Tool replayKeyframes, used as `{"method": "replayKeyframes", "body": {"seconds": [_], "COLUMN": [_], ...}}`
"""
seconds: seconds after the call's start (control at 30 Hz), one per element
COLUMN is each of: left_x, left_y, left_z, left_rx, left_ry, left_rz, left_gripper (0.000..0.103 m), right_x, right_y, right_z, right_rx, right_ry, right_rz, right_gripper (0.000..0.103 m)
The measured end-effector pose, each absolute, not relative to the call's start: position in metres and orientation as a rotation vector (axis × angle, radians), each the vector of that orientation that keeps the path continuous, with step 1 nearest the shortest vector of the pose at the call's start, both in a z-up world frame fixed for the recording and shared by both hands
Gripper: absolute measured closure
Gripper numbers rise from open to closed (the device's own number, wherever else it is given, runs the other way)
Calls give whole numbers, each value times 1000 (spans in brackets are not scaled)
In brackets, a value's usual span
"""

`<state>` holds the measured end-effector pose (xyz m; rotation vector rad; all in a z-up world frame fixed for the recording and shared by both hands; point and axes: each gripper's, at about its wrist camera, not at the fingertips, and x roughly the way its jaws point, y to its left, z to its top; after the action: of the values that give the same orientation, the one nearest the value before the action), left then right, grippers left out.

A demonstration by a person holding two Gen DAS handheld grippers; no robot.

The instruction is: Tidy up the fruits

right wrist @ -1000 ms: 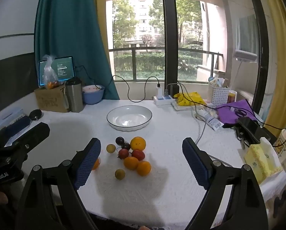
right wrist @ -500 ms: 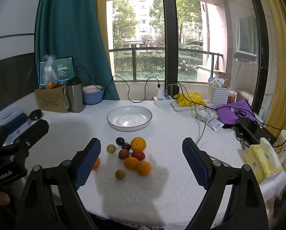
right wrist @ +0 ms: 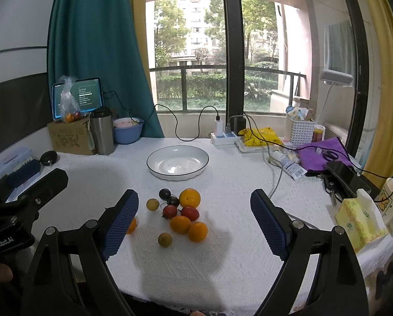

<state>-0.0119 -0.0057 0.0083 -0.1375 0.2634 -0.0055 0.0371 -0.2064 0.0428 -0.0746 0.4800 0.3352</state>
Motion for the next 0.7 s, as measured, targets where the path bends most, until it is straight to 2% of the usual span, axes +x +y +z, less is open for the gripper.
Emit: {"method": "replayKeyframes", "body": {"seconds": [0.7], "left_x": [-12], "left_y": [-6], "left_z": [8], "left_rx": [-133], "left_ry": [263], "left_rz": [-2], "left_gripper": [1], "right_x": [37], "right_y": [-209], "right_z": [42], "right_rx": [-68], "right_ry": [486], "right_rz": [336], "right_gripper": [14]}}
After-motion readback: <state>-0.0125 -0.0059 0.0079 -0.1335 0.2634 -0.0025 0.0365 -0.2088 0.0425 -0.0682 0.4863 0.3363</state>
